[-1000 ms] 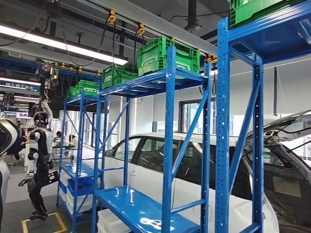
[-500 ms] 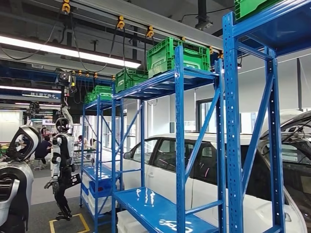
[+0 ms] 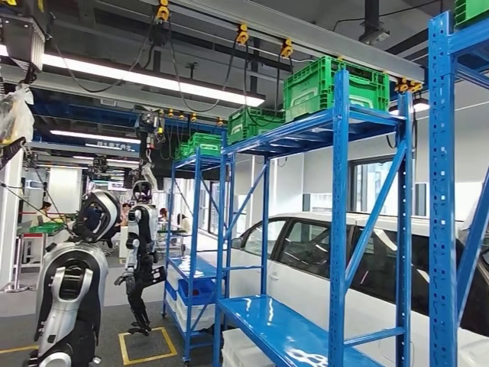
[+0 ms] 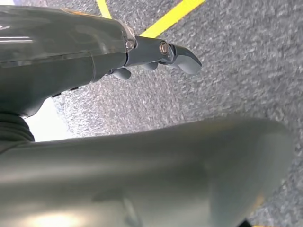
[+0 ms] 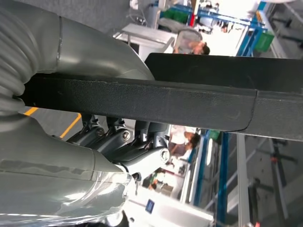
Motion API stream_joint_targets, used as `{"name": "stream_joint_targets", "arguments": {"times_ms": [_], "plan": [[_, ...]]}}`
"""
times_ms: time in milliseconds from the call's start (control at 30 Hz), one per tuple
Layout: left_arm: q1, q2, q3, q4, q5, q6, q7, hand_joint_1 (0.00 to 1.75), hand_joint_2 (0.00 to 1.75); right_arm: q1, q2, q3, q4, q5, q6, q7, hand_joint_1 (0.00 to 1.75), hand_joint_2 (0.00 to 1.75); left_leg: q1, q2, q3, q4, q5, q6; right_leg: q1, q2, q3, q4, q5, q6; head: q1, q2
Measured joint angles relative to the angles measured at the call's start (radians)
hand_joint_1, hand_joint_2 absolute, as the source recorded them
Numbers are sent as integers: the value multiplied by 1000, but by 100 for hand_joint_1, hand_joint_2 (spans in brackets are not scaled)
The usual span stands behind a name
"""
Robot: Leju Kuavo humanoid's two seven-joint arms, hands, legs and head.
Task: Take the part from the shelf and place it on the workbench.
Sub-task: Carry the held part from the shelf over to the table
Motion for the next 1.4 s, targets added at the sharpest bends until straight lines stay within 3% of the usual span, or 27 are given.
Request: {"name": "stream_joint_targets", "arguments": {"times_ms": [67,100,133,233,300,367,400,467,533,567,600,633,700,767,867,933,967,1033,1067,1100,1133,1167,1233,1267,1333,1400], "plan": [[-1,0,0,0,1,-1,1,0,175,0,0,0,1,-1,1,0,175,175,-5,-16,0,0,0,4,1,8,-55,116,-39,-2,0,0],[-1,0,0,0,2,-2,2,0,175,0,0,1,2,-1,2,0,175,175,-7,-24,0,0,0,4,1,9,-64,130,-31,-5,0,0],[-1,0,0,0,2,-3,2,0,175,-1,0,1,2,-1,3,0,175,175,-10,-33,2,1,0,4,3,12,-54,103,-4,-10,0,0],[-4,-6,0,0,1,-7,-2,0,175,-7,0,1,2,-1,9,1,175,175,-14,-60,3,1,1,3,10,55,25,-81,97,-40,0,0],[-6,-11,0,0,1,-8,-6,0,175,-12,-1,2,3,-1,12,3,175,175,-10,-74,-3,1,4,-2,15,73,46,-136,112,-49,0,0],[-4,-13,0,0,0,-8,-8,0,175,-17,-1,3,3,-1,13,4,175,175,-7,-83,-8,-1,7,-11,14,60,50,-151,114,-48,0,0],[-2,-14,0,0,0,-8,-8,0,175,-19,-1,4,3,-1,14,4,175,175,-8,-77,-11,3,2,-16,11,52,52,-158,117,-49,0,0],[-3,-15,0,0,1,-8,-8,0,175,-23,-1,4,4,-1,14,5,175,175,-8,-51,-37,61,-38,-25,5,33,58,-169,122,-52,0,0],[-7,-16,0,0,2,-8,-9,0,175,-24,-1,5,7,0,14,7,175,175,-5,-29,-93,180,-97,-36,6,14,59,-170,122,-53,0,0],[-7,-16,0,0,3,-10,-11,0,175,-25,-1,6,8,1,14,9,175,175,-2,-25,-116,230,-112,-42,5,4,59,-170,121,-53,0,0],[-6,-16,0,0,5,-12,-13,0,175,-26,-1,6,9,1,15,9,175,175,2,-22,-125,251,-110,-47,5,-4,59,-169,120,-52,0,0],[-6,-16,0,0,6,-14,-16,0,175,-29,-1,7,10,1,16,10,175,175,6,-18,-115,233,-91,-51,4,-12,59,-168,119,-49,0,0],[-6,-15,0,0,9,-15,-19,0,175,-36,-1,7,10,1,17,11,175,175,12,4,-53,115,-29,-58,2,-25,61,-162,112,-41,0,0],[-10,-16,0,0,11,-15,-19,0,175,-45,-1,7,10,1,17,14,175,175,8,27,-8,21,1,-50,5,-37,60,-152,104,-28,0,0],[-10,-17,0,0,14,-14,-12,0,175,-53,-1,9,10,2,19,18,175,175,0,22,-6,6,0,-24,7,-51,61,-151,101,-14,-1,0],[-7,-17,0,0,15,-13,-9,0,175,-58,-1,10,10,2,20,19,175,175,0,11,-7,4,4,-11,1,-32,54,-129,77,-5,-1,0],[-7,-17,-1,0,15,-12,-8,0,175,-60,-2,10,10,2,20,19,175,175,1,5,-7,2,5,-5,-1,-16,38,-90,51,-2,-1,0],[-10,-17,-1,0,15,-11,-6,0,175,-61,-4,11,11,2,20,19,175,175,-1,-8,-9,2,7,2,-2,6,-18,36,-13,-1,-1,0],[-10,-17,-2,0,15,-10,-5,0,175,-60,-6,11,12,2,20,19,175,175,-3,-15,-9,3,7,3,-2,8,-47,97,-33,-2,-1,0],[-9,-17,-3,0,15,-10,-3,0,175,-60,-7,12,14,2,20,19,175,175,-5,-23,-9,3,7,4,-1,9,-63,129,-35,-4,-1,0],[-9,-17,-5,0,15,-10,-2,0,175,-60,-8,14,15,2,21,19,175,175,-7,-32,-8,3,7,5,0,11,-63,124,-19,-7,-1,0],[-8,-17,-6,0,15,-10,-2,0,175,-60,-9,15,16,2,21,19,175,175,-9,-41,-7,3,8,5,1,15,-44,81,14,-12,-1,0],[-9,-18,-9,0,15,-10,-1,0,175,-60,-9,16,16,2,21,19,175,175,-12,-59,-6,3,8,3,4,49,15,-52,84,-29,-1,0],[-10,-20,-9,0,15,-10,-1,0,175,-61,-10,17,16,2,22,19,175,175,-11,-67,-7,4,10,1,7,64,38,-102,104,-36,-1,0],[-10,-22,-10,0,15,-10,0,0,175,-61,-11,18,17,1,23,19,175,175,-6,-81,-14,3,15,-8,10,76,51,-137,109,-42,0,0],[-6,-22,-11,0,14,-9,3,0,175,-61,-12,19,19,1,23,19,175,175,-4,-89,-19,1,17,-19,9,60,54,-151,113,-44,0,0]]}}
